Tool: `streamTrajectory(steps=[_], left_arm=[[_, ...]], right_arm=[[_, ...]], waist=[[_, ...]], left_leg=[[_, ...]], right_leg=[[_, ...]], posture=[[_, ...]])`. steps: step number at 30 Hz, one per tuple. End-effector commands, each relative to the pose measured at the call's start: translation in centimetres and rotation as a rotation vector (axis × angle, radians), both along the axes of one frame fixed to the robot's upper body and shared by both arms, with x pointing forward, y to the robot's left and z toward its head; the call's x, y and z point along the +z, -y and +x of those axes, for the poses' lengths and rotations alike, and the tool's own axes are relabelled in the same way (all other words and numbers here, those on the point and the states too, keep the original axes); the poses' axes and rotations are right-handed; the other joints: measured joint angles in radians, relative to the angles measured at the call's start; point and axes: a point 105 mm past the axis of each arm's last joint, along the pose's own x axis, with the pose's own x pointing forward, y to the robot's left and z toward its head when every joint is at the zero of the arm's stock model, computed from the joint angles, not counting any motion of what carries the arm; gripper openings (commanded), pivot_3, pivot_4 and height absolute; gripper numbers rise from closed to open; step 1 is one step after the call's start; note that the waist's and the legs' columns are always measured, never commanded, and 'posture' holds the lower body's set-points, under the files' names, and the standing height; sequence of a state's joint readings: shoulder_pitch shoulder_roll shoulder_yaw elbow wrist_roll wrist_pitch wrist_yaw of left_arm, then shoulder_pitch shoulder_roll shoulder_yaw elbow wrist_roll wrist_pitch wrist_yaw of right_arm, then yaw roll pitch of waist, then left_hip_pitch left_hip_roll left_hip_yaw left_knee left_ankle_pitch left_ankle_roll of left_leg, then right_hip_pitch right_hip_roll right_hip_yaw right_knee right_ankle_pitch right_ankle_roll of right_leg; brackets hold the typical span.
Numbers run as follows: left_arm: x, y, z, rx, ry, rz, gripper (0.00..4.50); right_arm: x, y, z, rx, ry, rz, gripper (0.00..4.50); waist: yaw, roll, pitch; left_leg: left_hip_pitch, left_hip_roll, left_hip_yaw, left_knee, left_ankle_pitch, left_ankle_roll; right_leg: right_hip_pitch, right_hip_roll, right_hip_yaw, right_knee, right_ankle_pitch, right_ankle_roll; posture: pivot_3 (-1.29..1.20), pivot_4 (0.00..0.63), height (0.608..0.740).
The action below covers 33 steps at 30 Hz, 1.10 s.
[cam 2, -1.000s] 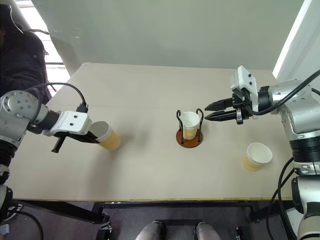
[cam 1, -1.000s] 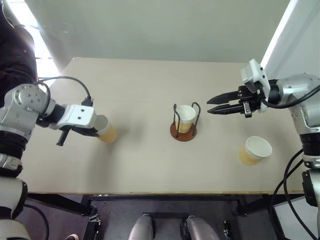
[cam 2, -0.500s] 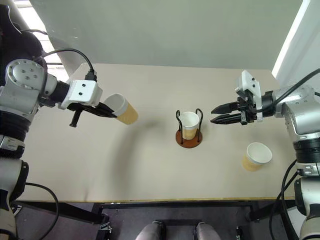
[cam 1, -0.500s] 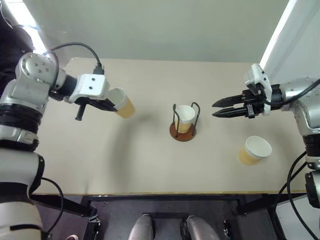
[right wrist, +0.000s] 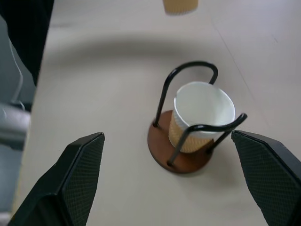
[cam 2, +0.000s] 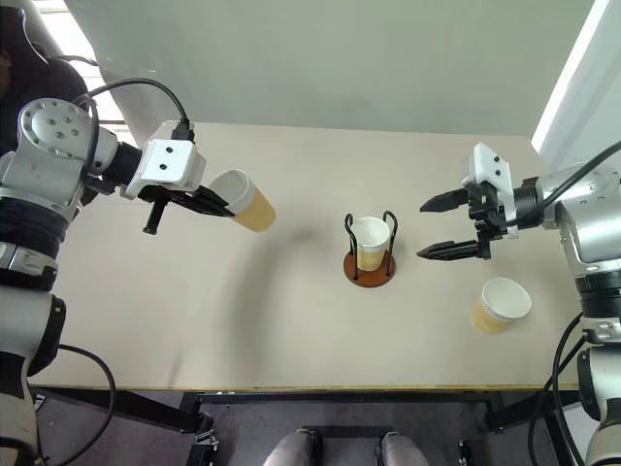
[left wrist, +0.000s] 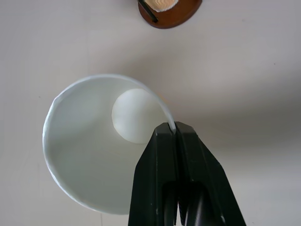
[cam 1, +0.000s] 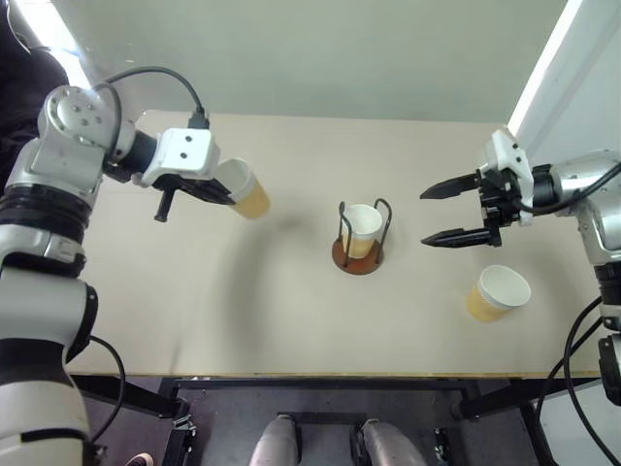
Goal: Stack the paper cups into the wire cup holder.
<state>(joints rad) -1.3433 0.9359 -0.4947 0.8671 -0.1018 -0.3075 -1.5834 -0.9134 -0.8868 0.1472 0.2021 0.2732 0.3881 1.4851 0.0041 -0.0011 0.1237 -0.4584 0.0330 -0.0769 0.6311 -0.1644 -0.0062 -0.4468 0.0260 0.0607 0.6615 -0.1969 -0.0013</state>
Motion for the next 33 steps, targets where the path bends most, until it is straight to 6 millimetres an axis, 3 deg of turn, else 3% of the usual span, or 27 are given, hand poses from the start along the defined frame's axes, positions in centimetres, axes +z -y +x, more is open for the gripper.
streamTrajectory(steps=[1,6,13,20,26,33], left_arm=[[2.0,1.0,-0.2,-0.048,0.038,-0.008,0.00],[3.6,2.7,0.1,-0.092,0.084,-0.007,0.00],[6.6,7.2,0.2,-0.196,0.127,-0.053,0.00],[6.1,10.5,-0.3,-0.314,0.112,-0.004,0.00],[5.5,12.3,-0.4,-0.382,0.111,0.038,0.00],[6.2,13.8,-0.5,-0.416,0.135,0.035,0.00]], right_arm=[[0.5,0.4,0.0,0.012,0.067,-0.039,4.47],[0.4,0.9,-0.1,0.017,0.060,-0.056,4.47],[0.6,1.2,-0.2,0.021,0.047,-0.067,4.47],[0.7,1.3,-0.3,0.027,0.037,-0.071,4.47],[0.6,1.4,-0.7,0.033,0.026,-0.083,4.47],[0.5,1.7,-0.9,0.030,0.015,-0.101,4.47]], waist=[[0.000,0.000,0.000],[0.001,0.000,0.000],[0.005,0.000,0.000],[0.007,0.002,0.001],[0.010,0.002,0.001],[0.013,0.003,0.002]], left_leg=[[0.000,0.000,0.000,0.000,0.000,0.000],[-0.001,0.000,0.000,0.001,0.000,0.001],[-0.003,-0.001,0.001,0.001,0.000,0.001],[-0.004,-0.001,0.003,0.002,-0.001,0.004],[-0.009,-0.001,0.003,0.006,-0.005,0.009],[-0.014,-0.002,0.004,0.016,-0.009,0.015]], right_leg=[[0.000,0.000,0.000,0.000,0.000,0.001],[0.000,0.000,0.000,0.000,0.001,0.001],[0.001,-0.002,0.000,-0.004,0.000,0.003],[0.002,-0.002,0.001,-0.011,0.004,0.011],[0.002,-0.002,-0.001,-0.014,0.006,0.013],[0.003,-0.006,0.000,-0.016,0.009,0.019]], posture=[[0.00,0.150,0.740],[0.00,0.150,0.740],[0.00,0.150,0.740],[0.00,0.150,0.740],[0.00,0.150,0.740],[0.00,0.150,0.740]])
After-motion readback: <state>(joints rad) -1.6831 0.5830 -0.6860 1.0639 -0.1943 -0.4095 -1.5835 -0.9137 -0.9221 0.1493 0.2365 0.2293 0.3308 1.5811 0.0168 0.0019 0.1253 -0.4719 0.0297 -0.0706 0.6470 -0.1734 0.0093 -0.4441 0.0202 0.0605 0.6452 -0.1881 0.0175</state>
